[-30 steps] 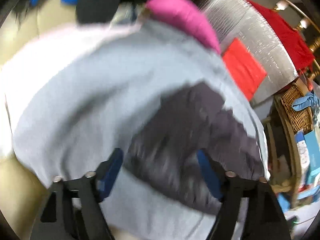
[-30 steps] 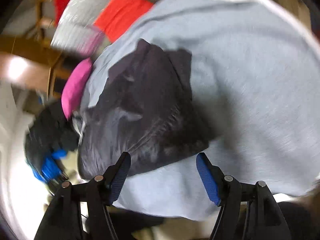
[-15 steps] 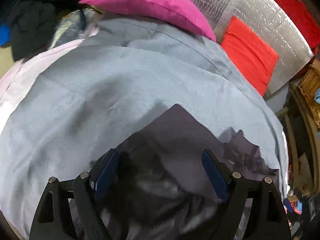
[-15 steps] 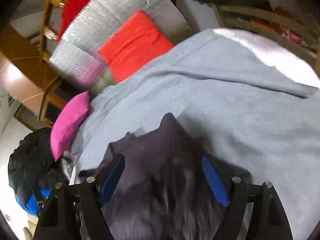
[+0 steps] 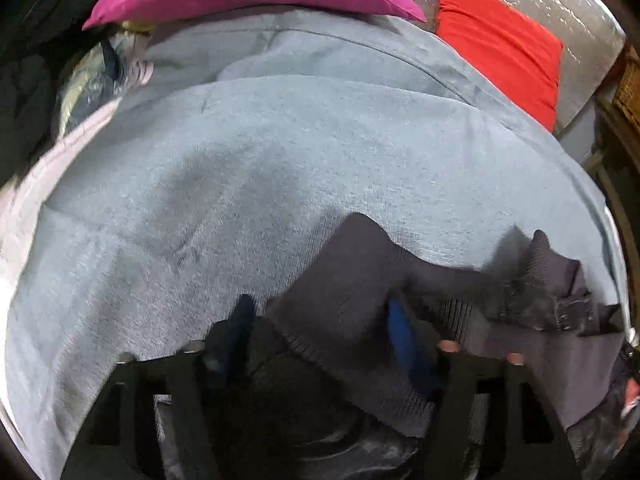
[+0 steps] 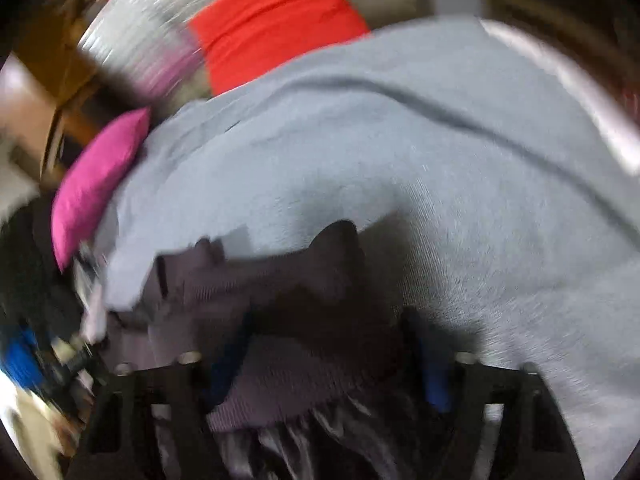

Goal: Fold large clothes

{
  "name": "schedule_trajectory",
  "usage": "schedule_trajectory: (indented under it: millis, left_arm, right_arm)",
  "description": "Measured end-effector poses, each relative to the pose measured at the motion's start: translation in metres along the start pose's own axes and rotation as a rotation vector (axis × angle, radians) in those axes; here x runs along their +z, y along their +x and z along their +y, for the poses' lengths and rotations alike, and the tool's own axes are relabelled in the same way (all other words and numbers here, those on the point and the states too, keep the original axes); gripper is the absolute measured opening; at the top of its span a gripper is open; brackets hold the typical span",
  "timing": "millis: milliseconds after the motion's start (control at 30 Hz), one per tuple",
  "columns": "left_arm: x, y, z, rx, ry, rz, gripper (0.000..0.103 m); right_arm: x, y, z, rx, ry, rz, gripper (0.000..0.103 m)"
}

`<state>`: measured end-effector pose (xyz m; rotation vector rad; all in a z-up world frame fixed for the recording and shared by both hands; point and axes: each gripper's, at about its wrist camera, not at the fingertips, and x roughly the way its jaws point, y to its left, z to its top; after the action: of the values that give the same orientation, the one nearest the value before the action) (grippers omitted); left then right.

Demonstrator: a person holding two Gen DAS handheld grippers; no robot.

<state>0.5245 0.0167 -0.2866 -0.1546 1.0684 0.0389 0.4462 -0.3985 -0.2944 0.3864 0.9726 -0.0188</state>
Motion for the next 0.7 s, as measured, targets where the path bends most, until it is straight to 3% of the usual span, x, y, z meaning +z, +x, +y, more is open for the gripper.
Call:
schedule_trajectory:
  millis: [67,167,233,300,400,500,633,667,700]
  left_arm:
    - [0.001,-0.002,0.001,0.000,-0.004,-0.023,0.040]
    - [0.007,-0.013,0.002,-0.031,-0.008,-0.091,0.030]
    - [0.009,-0.022,-0.002,-0.040,0.004,-0.141,0.029]
    - [0.010,-0.026,-0.005,-0.031,0.011,-0.187,0.029]
    - [0.011,-0.010,-0.003,-0.001,-0.007,-0.158,0.029]
    - [0.010,0.015,0.004,0.010,-0.040,-0.064,0.039]
    - [0.012,-0.015,0.008,-0.047,-0.084,-0.098,0.054]
    - [0.011,-0.027,0.008,-0.069,-0.085,-0.121,0.061]
    - [0.009,-0.039,0.008,-0.085,-0.083,-0.145,0.066]
  right_arm:
    - [0.000,-0.005,0.007,-0.074,-0.039,-0.036,0.032]
    - [0.004,-0.014,0.004,-0.074,-0.018,-0.102,0.025]
    - [0.009,-0.023,0.004,-0.087,-0.012,-0.172,0.016]
    - [0.013,-0.035,0.000,-0.108,0.007,-0.251,0.013]
    - [0.018,-0.024,-0.014,-0.137,0.048,-0.272,0.012]
    - [0.016,-0.003,-0.043,-0.032,0.177,-0.170,0.012]
    - [0.013,-0.021,-0.062,0.125,0.322,-0.164,0.014]
    - [0.011,-0.028,-0.062,0.151,0.330,-0.175,0.019]
    - [0.010,-0.036,-0.060,0.167,0.331,-0.181,0.034]
